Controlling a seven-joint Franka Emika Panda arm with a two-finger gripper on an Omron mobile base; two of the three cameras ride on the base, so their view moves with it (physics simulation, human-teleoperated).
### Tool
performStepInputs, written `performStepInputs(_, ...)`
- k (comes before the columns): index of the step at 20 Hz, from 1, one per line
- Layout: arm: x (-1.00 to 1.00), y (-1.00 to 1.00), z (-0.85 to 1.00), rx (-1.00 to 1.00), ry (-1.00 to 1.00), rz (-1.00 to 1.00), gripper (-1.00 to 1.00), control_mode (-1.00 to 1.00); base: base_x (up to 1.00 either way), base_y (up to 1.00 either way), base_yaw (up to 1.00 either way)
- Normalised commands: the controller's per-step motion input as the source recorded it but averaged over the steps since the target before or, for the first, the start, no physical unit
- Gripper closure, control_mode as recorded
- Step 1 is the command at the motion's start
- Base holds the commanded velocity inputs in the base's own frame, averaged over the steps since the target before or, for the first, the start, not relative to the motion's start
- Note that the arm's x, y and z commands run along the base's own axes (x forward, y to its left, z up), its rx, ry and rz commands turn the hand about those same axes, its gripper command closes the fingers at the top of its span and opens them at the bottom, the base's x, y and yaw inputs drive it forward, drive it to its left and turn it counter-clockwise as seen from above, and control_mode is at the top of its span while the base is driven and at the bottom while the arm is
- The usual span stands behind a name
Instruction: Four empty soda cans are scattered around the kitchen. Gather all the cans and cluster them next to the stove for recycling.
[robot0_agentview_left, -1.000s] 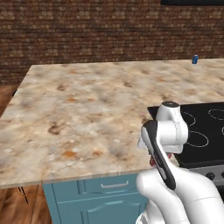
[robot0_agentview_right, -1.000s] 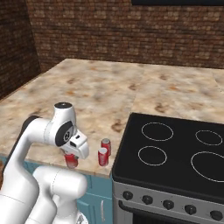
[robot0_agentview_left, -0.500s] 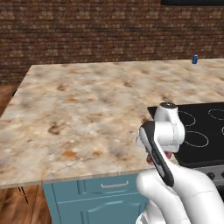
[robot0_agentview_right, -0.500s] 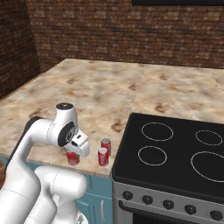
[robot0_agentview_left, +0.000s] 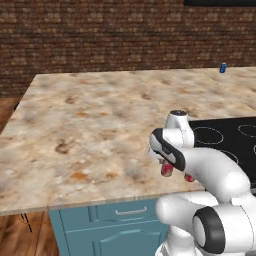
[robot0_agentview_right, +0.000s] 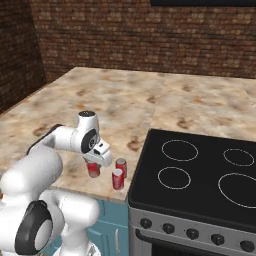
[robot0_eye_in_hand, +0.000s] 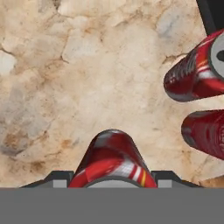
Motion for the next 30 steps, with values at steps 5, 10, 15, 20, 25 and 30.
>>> performStepInputs(5,0.94,-0.17,0.07,0.00,0.17,0.04,1.00,-1.00,0.00,0.00,0.00)
performStepInputs(10,0.97,-0.04,0.01,0.00,0.14,0.00,1.00,-1.00,0.00,0.00,0.00)
performStepInputs(15,1.00,-0.22,-0.08,0.00,0.05,0.00,1.00,-1.00,0.00,0.00,0.00)
performStepInputs(20,0.65,-0.19,-0.28,0.00,0.05,0.00,1.00,-1.00,0.00,0.00,0.00)
performStepInputs(25,0.00,-0.38,-0.16,0.00,0.15,0.00,1.00,-1.00,0.00,0.00,0.00)
performStepInputs(30,-0.02,-0.71,-0.02,0.01,0.10,0.00,1.00,-1.00,0.00,0.00,0.00)
